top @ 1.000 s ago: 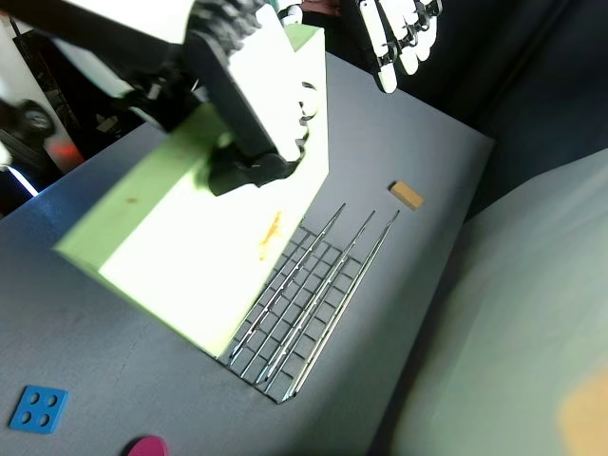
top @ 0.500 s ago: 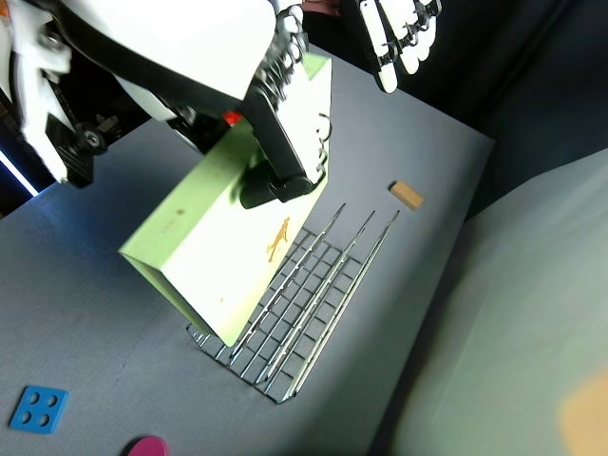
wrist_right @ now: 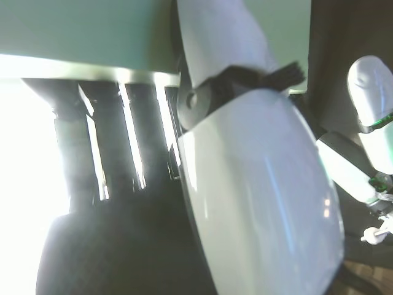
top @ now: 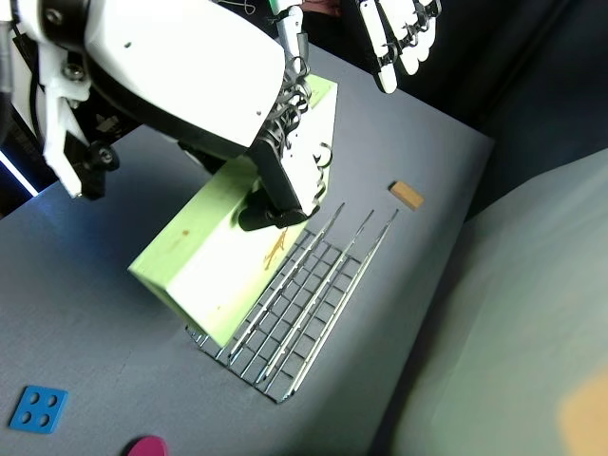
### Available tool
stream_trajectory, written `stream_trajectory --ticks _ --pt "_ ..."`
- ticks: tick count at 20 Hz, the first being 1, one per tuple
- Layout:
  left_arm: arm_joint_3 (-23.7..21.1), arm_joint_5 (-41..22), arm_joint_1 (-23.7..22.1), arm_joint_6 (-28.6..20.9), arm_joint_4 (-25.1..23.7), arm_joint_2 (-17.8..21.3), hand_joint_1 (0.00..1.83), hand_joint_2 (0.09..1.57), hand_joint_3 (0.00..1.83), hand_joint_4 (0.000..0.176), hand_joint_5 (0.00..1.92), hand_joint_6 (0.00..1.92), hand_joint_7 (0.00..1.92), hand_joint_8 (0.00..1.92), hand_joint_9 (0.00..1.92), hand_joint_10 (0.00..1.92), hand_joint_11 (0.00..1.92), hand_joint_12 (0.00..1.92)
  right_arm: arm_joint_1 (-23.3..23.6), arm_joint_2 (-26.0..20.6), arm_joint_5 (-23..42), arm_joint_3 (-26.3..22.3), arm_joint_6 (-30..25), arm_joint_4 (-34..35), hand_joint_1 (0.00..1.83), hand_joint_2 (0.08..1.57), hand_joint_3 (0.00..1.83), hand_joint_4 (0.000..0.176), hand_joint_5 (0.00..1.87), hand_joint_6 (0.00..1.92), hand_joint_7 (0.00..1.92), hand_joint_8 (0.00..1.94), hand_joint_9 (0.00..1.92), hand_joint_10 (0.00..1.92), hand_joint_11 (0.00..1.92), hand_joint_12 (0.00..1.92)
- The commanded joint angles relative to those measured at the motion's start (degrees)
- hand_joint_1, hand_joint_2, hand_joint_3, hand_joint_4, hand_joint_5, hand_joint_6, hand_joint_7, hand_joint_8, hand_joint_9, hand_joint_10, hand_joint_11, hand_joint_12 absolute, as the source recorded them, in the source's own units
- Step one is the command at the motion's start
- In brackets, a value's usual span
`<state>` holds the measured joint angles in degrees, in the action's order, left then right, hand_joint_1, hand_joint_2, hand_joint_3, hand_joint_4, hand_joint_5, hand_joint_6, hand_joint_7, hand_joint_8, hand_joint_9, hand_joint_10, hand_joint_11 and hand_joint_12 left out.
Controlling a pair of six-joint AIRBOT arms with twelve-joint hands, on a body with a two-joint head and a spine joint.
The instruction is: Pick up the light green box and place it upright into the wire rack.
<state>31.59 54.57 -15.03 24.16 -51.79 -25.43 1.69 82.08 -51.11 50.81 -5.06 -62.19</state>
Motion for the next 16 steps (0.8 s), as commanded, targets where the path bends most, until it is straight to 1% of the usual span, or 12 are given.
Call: stream_trajectory --ticks 1,4,13,16 --pt "-0.1 -3.0 -0.9 0.0 -4.2 0.2 0.25 1.12 0.0 0.1 0.3 0.0 0.24 0.0 0.19 0.0 0.0 0.56 0.3 0.3 1.7 0.5 -0.4 -4.7 1.35 1.18 0.0 0.0 0.77 1.1 0.94 1.1 0.75 1.52 0.74 1.54" --pt "-0.1 -3.0 -0.9 -0.1 -4.2 0.2 0.25 1.12 0.0 0.1 0.3 0.0 0.24 0.0 0.19 0.0 0.0 0.56 -0.4 1.0 1.6 2.3 -1.9 -4.6 1.35 1.18 0.0 0.0 0.76 1.1 0.94 1.1 0.76 1.52 0.74 1.54" --pt "-0.4 -3.1 -0.9 -0.5 -4.2 0.2 0.25 1.12 0.0 0.099 0.29 0.0 0.25 0.0 0.19 0.0 0.0 0.56 -2.9 3.0 2.5 5.3 -2.4 -4.6 1.36 1.18 0.0 0.0 0.76 1.08 0.96 1.08 0.77 1.52 0.72 1.56" --pt "-0.4 -3.2 -0.9 -0.5 -4.2 0.2 0.25 1.12 0.0 0.099 0.29 0.0 0.25 0.0 0.19 0.0 0.0 0.56 -4.0 3.6 3.5 6.3 -2.2 -5.9 1.36 1.18 0.0 0.0 0.76 1.08 0.96 1.08 0.76 1.52 0.73 1.55"
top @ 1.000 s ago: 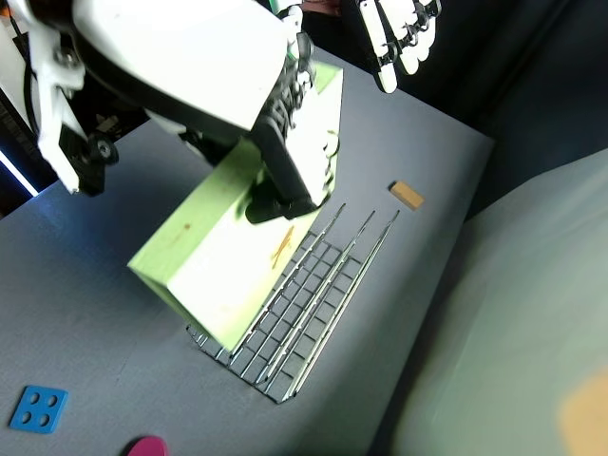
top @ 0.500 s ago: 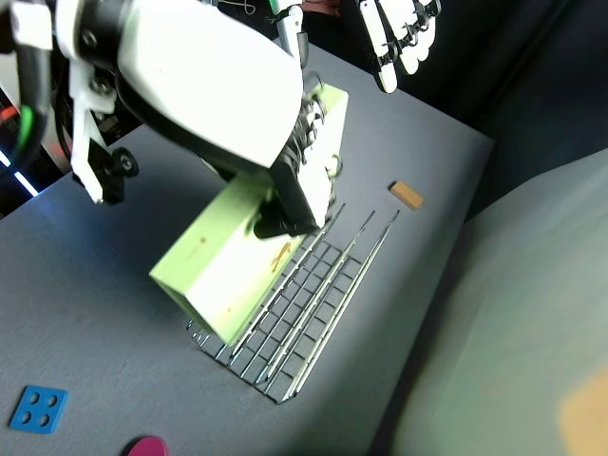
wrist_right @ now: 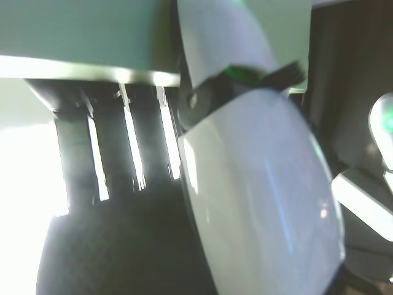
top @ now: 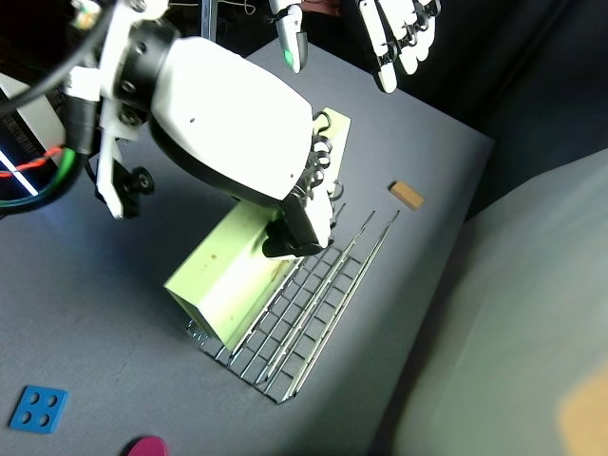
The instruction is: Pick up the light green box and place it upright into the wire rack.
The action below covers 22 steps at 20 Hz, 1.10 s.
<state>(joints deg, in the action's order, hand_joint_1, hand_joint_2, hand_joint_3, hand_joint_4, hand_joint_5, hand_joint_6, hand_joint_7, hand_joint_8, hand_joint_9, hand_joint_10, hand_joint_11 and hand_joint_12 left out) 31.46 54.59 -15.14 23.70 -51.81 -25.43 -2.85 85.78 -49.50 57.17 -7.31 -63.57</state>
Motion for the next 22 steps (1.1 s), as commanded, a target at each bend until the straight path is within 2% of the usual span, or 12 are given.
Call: stream_trajectory --ticks 1,9,14,22 --pt "-0.3 -3.2 -0.8 -0.2 -4.1 0.2 0.25 1.12 0.0 0.099 0.29 0.0 0.25 0.0 0.2 0.0 0.0 0.57 0.1 0.1 2.2 0.4 0.3 -4.6 1.36 1.18 0.0 0.0 0.77 1.08 0.96 1.08 0.75 1.52 0.73 1.55" --pt "-1.6 -3.8 -1.3 -0.3 -4.1 0.1 0.25 1.12 0.0 0.099 0.29 0.0 0.25 0.0 0.2 0.0 0.0 0.56 -3.0 1.8 3.3 2.9 0.6 -4.6 1.36 1.17 0.0 0.0 0.8 1.04 0.98 1.05 0.76 1.51 0.75 1.55" --pt "-2.4 -3.7 -2.6 -0.3 -4.0 0.1 0.25 1.12 0.0 0.099 0.28 0.0 0.25 0.0 0.2 0.0 0.0 0.56 -4.7 2.7 4.4 4.5 0.0 -3.9 1.36 1.18 0.0 0.0 0.76 1.08 0.95 1.07 0.78 1.51 0.76 1.54" --pt "-5.3 -3.9 -3.0 -1.1 -3.1 0.0 0.25 1.12 0.0 0.094 0.28 0.0 0.24 0.0 0.19 0.0 0.0 0.56 -5.2 2.8 4.5 4.8 0.0 -4.1 1.36 1.18 0.0 0.0 0.77 1.11 0.96 1.08 0.75 1.52 0.73 1.55"
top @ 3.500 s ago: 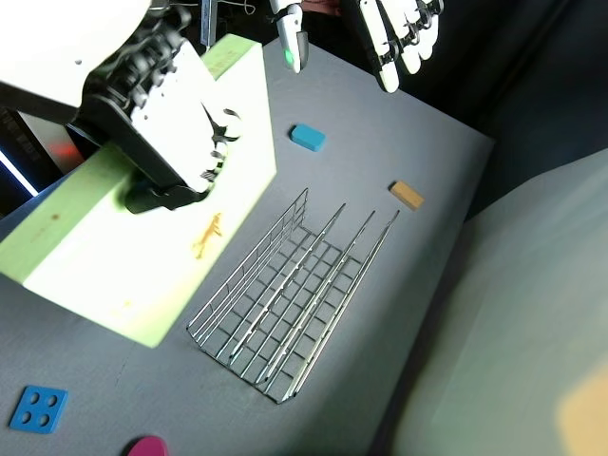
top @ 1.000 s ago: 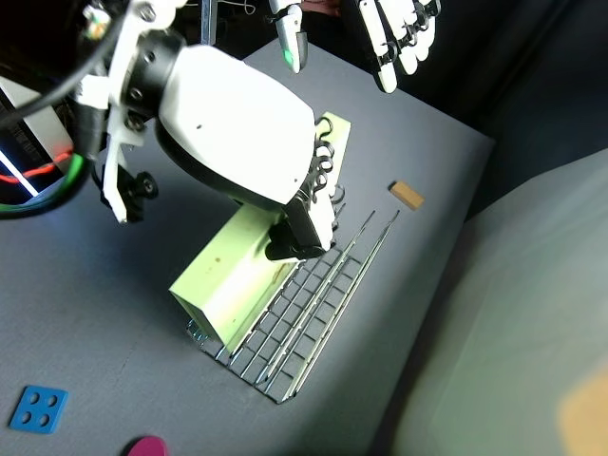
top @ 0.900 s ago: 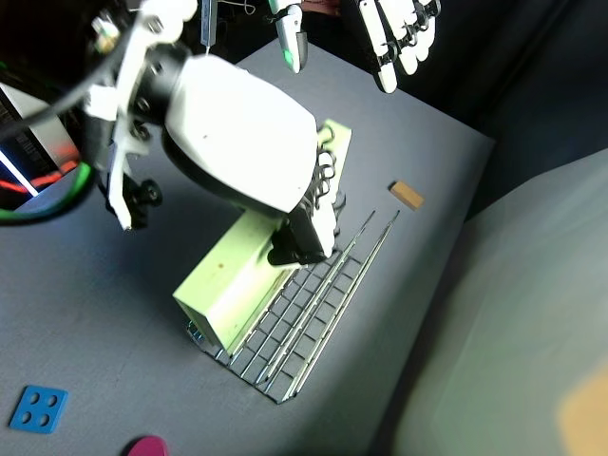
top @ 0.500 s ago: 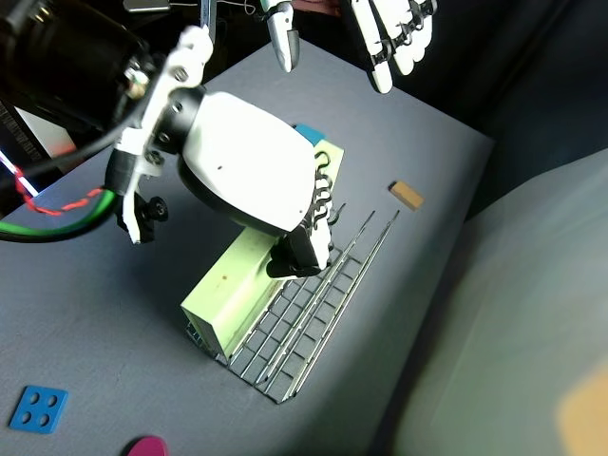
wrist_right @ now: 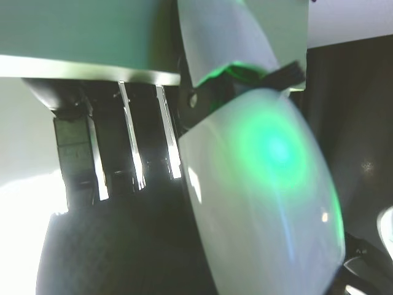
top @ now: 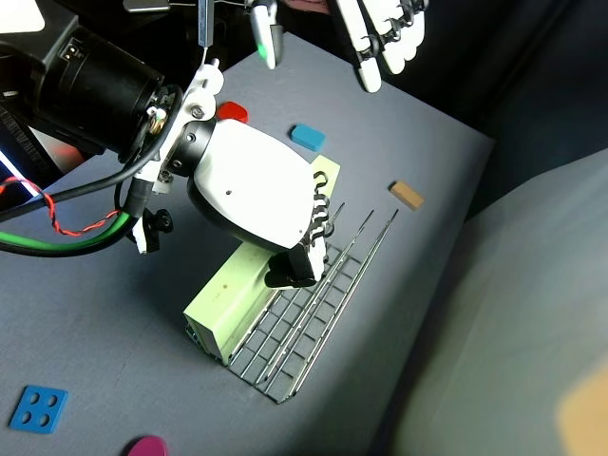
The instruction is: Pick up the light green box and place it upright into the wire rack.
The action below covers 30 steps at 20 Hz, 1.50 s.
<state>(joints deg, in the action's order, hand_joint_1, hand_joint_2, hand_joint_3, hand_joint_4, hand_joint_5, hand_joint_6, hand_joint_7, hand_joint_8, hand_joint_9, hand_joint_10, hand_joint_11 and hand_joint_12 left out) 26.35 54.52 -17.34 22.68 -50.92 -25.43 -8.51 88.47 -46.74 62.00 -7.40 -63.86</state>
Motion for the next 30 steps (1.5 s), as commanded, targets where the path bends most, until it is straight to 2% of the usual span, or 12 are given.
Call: stream_trajectory --ticks 1,3,4,6,7,8,10,13,19,25,28,30 --pt "-0.5 -3.8 -1.0 0.0 -3.9 -0.1 0.25 1.12 0.0 0.094 0.28 0.0 0.24 0.0 0.19 0.0 0.0 0.56 0.5 0.2 1.8 0.0 0.1 -3.9 1.36 1.17 0.0 0.0 0.78 1.09 0.96 1.07 0.75 1.51 0.74 1.55" --pt "-0.9 -4.0 -1.1 0.0 -3.8 -0.1 0.25 1.11 0.0 0.094 0.28 0.0 0.24 0.0 0.19 0.0 0.0 0.54 0.6 0.2 1.8 0.0 0.1 -3.9 1.36 1.16 0.0 0.0 0.81 1.07 1.0 1.04 0.73 1.47 0.74 1.55" --pt "-1.1 -4.3 -1.1 0.0 -3.6 -0.1 0.25 1.11 0.0 0.094 0.28 0.0 0.24 0.0 0.19 0.0 0.0 0.54 0.6 0.2 1.8 -0.1 0.1 -4.1 1.25 1.16 0.0 0.0 0.79 1.12 1.0 1.12 0.72 1.22 0.74 1.53" --pt "-1.4 -4.5 -1.1 0.0 -3.6 -0.1 0.26 1.11 0.0 0.094 0.29 0.0 0.24 0.0 0.19 0.0 0.0 0.54 0.6 0.1 1.8 -0.1 0.2 -4.4 1.2 1.22 0.01 0.0 0.66 1.31 0.91 1.26 0.62 1.06 0.61 1.53" --pt "-1.5 -5.0 -1.1 0.0 -3.6 -0.1 0.26 1.11 0.0 0.094 0.29 0.0 0.24 0.0 0.19 0.0 0.0 0.54 0.7 0.1 1.7 -0.3 0.3 -4.4 1.02 1.14 0.0 0.0 0.59 0.7 0.75 0.78 0.57 0.94 0.51 1.53" --pt "-1.6 -5.4 -1.1 0.0 -3.6 -0.2 0.26 1.11 0.0 0.094 0.29 0.0 0.24 0.0 0.19 0.0 0.0 0.54 0.8 0.1 1.7 -0.5 0.3 -4.5 0.94 1.11 0.0 0.0 0.63 0.36 0.75 0.45 0.57 0.78 0.45 1.49" --pt "-1.7 -6.1 -1.1 0.1 -3.6 -0.2 0.26 1.11 0.0 0.094 0.29 0.0 0.24 0.0 0.19 0.0 0.0 0.54 0.8 0.0 1.7 -0.7 0.3 -4.6 0.85 1.08 0.0 0.0 0.64 0.08 0.75 0.14 0.54 0.54 0.36 1.39" --pt "-1.8 -6.8 -1.1 0.2 -3.6 -0.2 0.26 1.11 0.0 0.094 0.29 0.0 0.24 0.0 0.19 0.0 0.0 0.54 0.8 0.0 1.7 -0.8 0.4 -4.8 0.7 1.04 0.0 0.0 0.53 0.0 0.66 0.0 0.49 0.16 0.15 1.27" --pt "-1.2 -7.6 -1.0 1.0 -3.6 -0.2 0.26 1.11 0.0 0.094 0.29 0.0 0.24 0.0 0.19 0.0 0.0 0.54 4.3 -3.7 1.6 -4.4 0.6 -4.8 0.37 1.02 0.0 0.0 0.33 0.0 0.39 0.0 0.29 0.01 0.0 1.1" --pt "0.5 -8.9 -0.6 2.4 -3.6 -0.2 0.26 1.11 0.0 0.095 0.28 0.0 0.24 0.0 0.19 0.0 0.0 0.55 9.2 -14.4 1.2 -16.7 1.9 -7.7 0.36 1.0 0.0 0.0 0.32 0.0 0.38 0.0 0.29 0.01 0.0 1.1" --pt "0.9 -9.3 -0.3 2.7 -3.6 -0.2 0.26 1.11 0.0 0.094 0.28 0.0 0.24 0.0 0.19 0.0 0.0 0.55 10.6 -21.8 0.3 -24.7 3.0 -9.2 0.33 1.02 0.0 0.0 0.43 0.02 0.5 0.02 0.38 0.02 0.04 1.19" --pt "1.2 -9.8 0.1 2.7 -3.6 -0.3 0.27 1.14 0.0 0.077 0.31 0.0 0.26 0.0 0.23 0.01 0.0 0.73 11.6 -25.8 0.0 -28.6 3.8 -8.4 0.33 1.12 0.0 0.0 0.7 0.08 0.8 0.06 0.66 0.13 0.3 1.31"
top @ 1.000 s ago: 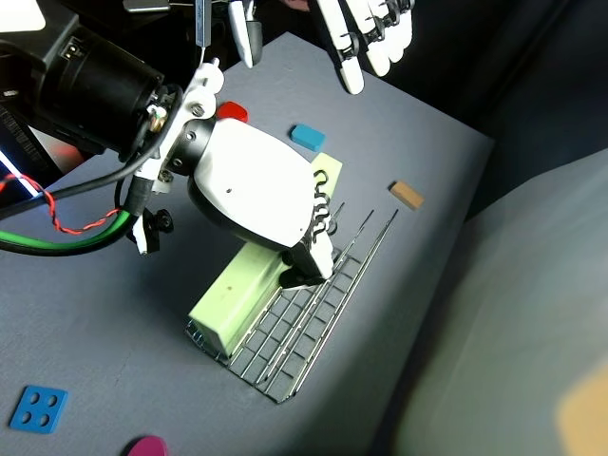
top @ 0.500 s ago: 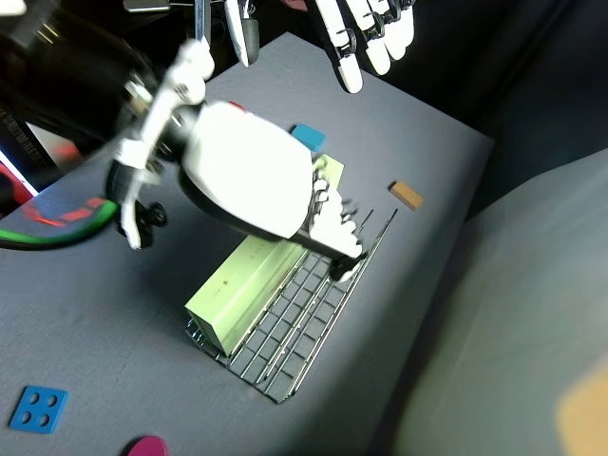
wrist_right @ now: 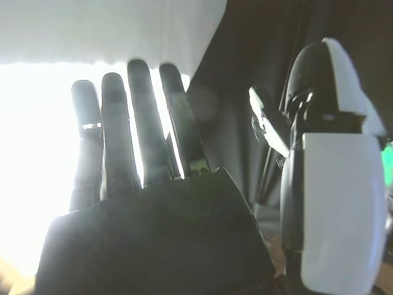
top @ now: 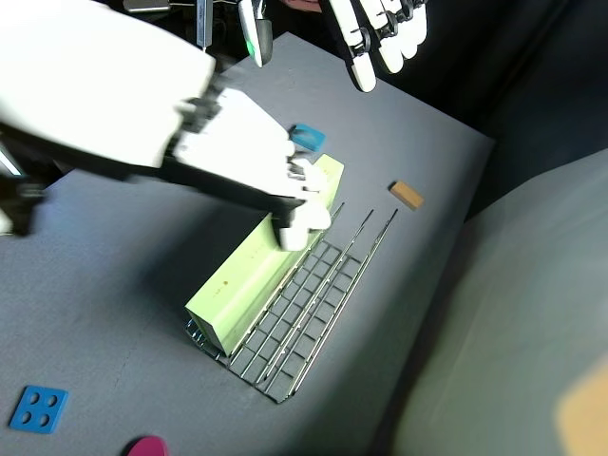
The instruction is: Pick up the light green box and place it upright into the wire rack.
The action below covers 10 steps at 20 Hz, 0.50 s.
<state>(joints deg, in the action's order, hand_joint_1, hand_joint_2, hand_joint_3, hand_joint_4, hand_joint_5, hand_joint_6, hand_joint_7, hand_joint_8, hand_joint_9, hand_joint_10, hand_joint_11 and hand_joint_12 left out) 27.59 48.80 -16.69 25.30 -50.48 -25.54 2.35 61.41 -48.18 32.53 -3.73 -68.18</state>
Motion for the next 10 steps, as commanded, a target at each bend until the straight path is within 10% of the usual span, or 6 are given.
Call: stream_trajectory --ticks 1,3,4,5,7,10 --pt "0.1 -4.3 -0.3 0.1 -4.1 -0.2 0.27 1.18 0.0 0.048 0.39 0.0 0.35 0.0 0.3 0.01 0.0 0.88 0.9 -0.9 0.8 -1.1 0.1 -4.0 0.36 1.18 0.0 0.0 0.84 0.18 0.96 0.13 0.71 0.49 0.45 1.41" --pt "0.2 -4.7 0.0 0.1 -4.1 -0.2 0.3 1.23 0.0 0.0 0.77 0.04 0.75 0.06 0.66 0.11 0.25 1.1 0.3 -4.0 -0.1 -4.4 -0.2 -3.8 0.49 1.21 0.0 0.0 0.87 0.89 0.94 0.94 0.72 1.32 0.69 1.68" --pt "0.2 -4.7 0.0 0.1 -4.1 -0.2 0.42 1.21 0.0 0.0 0.97 0.15 0.92 0.3 0.7 0.79 0.47 1.37 -0.1 -5.4 -0.1 -5.8 -0.2 -3.8 0.52 1.24 0.0 0.0 0.84 1.3 0.89 1.41 0.8 1.66 0.85 1.81" --pt "0.2 -4.7 0.0 0.1 -4.0 -0.2 0.51 1.21 0.0 0.0 0.9 0.64 0.86 0.94 0.7 1.4 0.62 1.68 -0.5 -6.6 -0.3 -6.8 -0.6 -3.8 0.53 1.26 0.01 0.0 0.82 1.6 0.88 1.71 0.89 1.87 0.99 1.9" --pt "0.1 -4.6 0.0 0.0 -4.0 -0.2 0.58 1.23 0.0 0.0 0.74 1.79 0.86 1.83 0.93 1.9 0.97 1.91 -1.5 -9.5 -0.9 -9.3 -2.8 -3.8 0.59 1.3 0.01 0.0 0.9 1.9 1.01 1.93 1.16 1.92 1.3 1.92" --pt "0.1 -4.5 -0.1 -0.2 -3.7 -0.4 0.67 1.24 0.0 0.0 1.03 1.92 1.13 1.92 1.17 1.92 1.25 1.92 -3.6 -12.8 -1.4 -12.0 -7.4 -5.2 0.56 1.43 0.03 0.0 1.17 1.92 1.31 1.94 1.51 1.92 1.66 1.92"
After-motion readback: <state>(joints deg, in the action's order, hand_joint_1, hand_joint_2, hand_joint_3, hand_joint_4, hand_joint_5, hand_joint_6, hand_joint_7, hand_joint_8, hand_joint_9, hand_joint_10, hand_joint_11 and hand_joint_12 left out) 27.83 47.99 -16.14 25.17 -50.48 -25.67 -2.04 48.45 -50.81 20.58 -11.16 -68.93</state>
